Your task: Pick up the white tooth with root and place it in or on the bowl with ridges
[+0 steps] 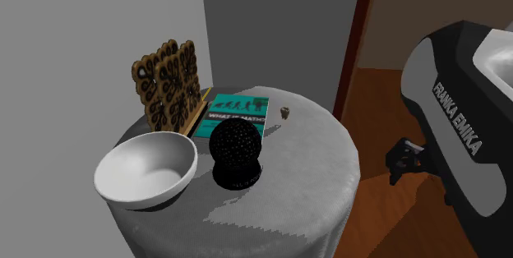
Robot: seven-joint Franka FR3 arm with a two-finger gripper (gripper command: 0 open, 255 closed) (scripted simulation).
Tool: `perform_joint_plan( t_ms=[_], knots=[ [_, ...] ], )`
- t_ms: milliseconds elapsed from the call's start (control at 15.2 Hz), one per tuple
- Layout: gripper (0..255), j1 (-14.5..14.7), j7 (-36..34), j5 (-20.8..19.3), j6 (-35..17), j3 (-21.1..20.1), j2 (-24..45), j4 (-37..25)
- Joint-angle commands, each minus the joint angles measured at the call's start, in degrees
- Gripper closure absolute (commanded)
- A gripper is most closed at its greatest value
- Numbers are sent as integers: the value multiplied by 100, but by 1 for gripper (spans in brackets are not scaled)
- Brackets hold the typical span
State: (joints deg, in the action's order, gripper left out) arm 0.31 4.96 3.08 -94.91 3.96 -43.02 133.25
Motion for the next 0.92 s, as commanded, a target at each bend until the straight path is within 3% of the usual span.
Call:
perform_joint_plan(
  t_ms=[0,858],
  knots=[
    [0,0,0,0,0,0,0,0],
    [0,373,-1751,456,-634,-1426,1766,-1245]
  ],
)
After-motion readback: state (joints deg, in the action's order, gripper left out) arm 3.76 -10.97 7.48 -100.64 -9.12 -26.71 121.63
